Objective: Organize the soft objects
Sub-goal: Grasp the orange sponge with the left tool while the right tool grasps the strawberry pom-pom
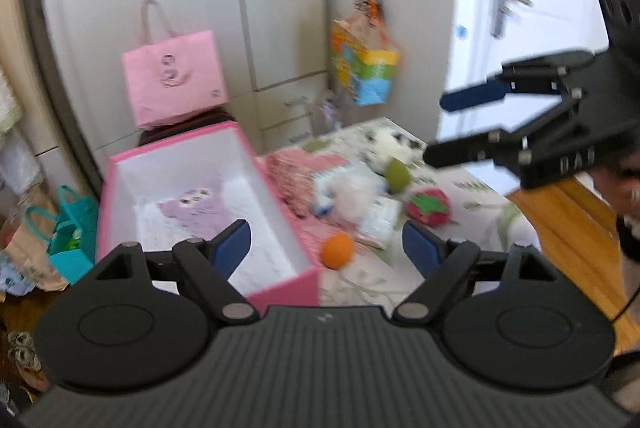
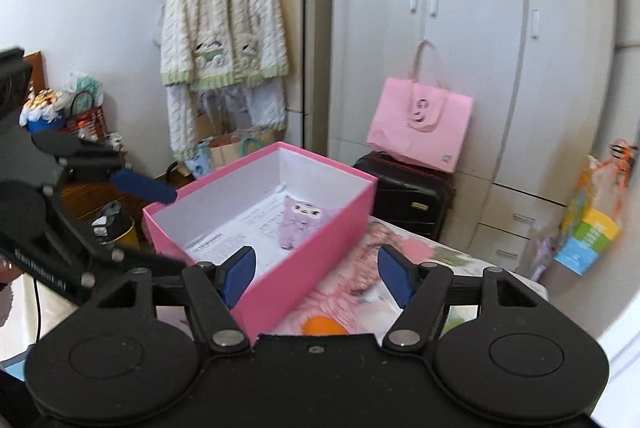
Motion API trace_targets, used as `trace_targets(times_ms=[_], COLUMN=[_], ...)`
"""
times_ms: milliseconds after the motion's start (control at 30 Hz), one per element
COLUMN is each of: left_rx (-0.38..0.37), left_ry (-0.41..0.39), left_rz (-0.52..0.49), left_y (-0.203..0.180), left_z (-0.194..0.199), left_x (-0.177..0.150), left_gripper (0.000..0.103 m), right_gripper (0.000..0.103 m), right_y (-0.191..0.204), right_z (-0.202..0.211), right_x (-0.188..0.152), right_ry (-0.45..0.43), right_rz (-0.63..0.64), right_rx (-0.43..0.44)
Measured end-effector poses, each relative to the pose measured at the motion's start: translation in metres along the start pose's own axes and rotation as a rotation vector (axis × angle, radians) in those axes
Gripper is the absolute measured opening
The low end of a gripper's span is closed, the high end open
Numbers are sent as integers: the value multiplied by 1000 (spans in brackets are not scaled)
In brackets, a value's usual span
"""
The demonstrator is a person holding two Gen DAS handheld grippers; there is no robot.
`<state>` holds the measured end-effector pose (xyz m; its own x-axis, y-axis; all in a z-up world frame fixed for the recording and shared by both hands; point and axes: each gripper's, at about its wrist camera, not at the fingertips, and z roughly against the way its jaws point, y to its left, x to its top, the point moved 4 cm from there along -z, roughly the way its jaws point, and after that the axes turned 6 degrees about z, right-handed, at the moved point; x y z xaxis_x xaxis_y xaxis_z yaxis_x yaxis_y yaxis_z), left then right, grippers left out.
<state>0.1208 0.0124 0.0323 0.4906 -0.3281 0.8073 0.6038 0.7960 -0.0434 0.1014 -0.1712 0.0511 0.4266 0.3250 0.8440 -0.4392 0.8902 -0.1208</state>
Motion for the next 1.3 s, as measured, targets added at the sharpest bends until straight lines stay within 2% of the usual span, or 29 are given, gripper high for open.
trace_targets(times_ms=[100,200,300,500,600,700,833,967,1133,1200,1300], left_rx=[-18,-5,37,111,156,177,237,294,396,399,433], left_ry=[18,16,1,-22,-31,-32,-62,-90,-133,-113,-123], left_rz=[-37,-70,-107,-193,-211,-178,-130,-76,-53,-15,13], left_y=[-22,-39,-56,-84,-93,-94,-89,-84,-84,-85,-86], left_z=[-11,-24,-39,-69,-87,-104,-125,-141,-157,-162,-170], left_x=[-13,-24,-33,-43,-46,-47,-50,-55,-57,-60,-65], left_gripper=[83,83,83,83,83,83,82,79,68,61,59], right_gripper=[75,76,81,82,82,82,82,82,82,81,81], right_y=[-9,-19,-29,-50,-61,-71,-79,-85,-88,-87,-86], right_z=[14,24,30,26,21,9,-10,-31,-50,-55,-60], right_x=[-20,-40,-62,-100,-119,-134,-148,-159,-170,-172,-178], right_ry=[-10,-25,-35,-40,-83,-117,-107,-88,-89,-90,-90], right_rz=[-18,-42,-73,-131,-152,-137,-125,-142,-131,-116,-106], right_rx=[-30,-53,-62,-84,-109,-133,-158,-142,-176,-182,-194])
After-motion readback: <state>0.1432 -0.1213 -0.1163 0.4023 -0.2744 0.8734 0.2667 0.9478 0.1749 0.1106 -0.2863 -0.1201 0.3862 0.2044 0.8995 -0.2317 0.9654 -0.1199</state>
